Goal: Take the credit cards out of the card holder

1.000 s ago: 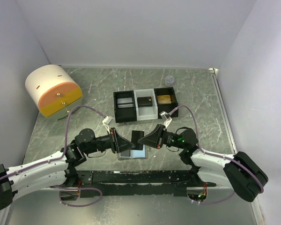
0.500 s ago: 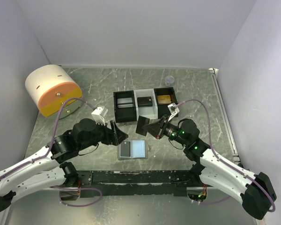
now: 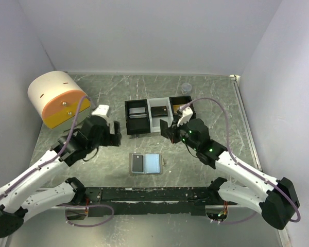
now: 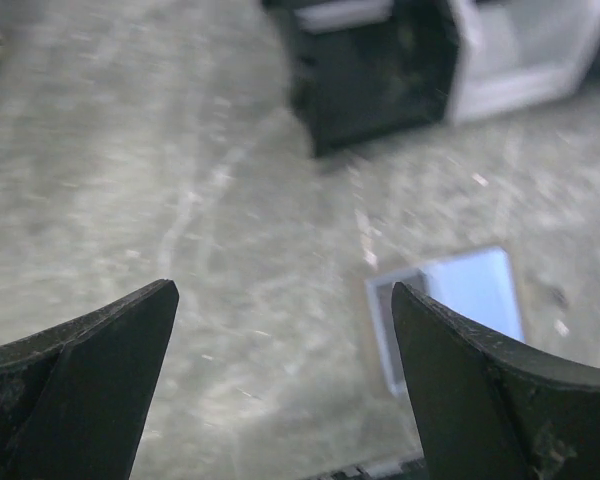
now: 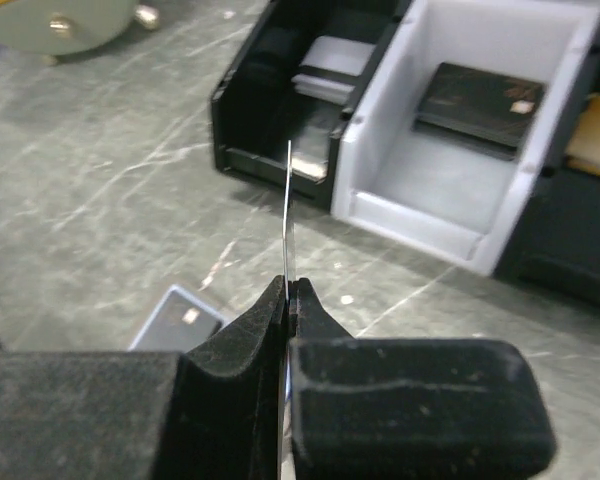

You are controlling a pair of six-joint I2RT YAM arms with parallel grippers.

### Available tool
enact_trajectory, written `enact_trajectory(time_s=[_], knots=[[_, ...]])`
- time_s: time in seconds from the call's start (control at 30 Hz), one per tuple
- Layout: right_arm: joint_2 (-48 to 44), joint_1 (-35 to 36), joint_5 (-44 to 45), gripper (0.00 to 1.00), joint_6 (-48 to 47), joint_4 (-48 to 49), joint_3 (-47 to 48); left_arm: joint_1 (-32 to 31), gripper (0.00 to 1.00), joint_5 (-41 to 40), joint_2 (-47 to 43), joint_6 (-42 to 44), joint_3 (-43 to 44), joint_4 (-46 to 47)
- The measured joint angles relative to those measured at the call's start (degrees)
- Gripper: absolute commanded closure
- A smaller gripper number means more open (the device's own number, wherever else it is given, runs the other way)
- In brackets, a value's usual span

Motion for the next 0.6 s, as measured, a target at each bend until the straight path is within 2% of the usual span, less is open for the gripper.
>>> enact_trajectory(time_s=[0.13,0.2,0.43,0.6], knots=[[5.2,2.2,6.6,1.0,-9.0,-2.7,5.9,14.3,0.0,2.4,-0.9,5.6,-0.5,1.3],[8.0,3.7,9.3,1.0,-13.7,-2.9,8.5,18.6,0.0,3.7,-2.2,7.4,-1.9,2.9],[14.0,6.2,15.9,1.0,-34.4,1.3,9.8,20.3,0.0,7.5,-2.3,10.1,-3.5,3.8],[22.3,2.4,14.1,1.0,-44.7,3.2,14.3,20.3,0.0,7.2,-1.7,10.3,-3.5,3.8]])
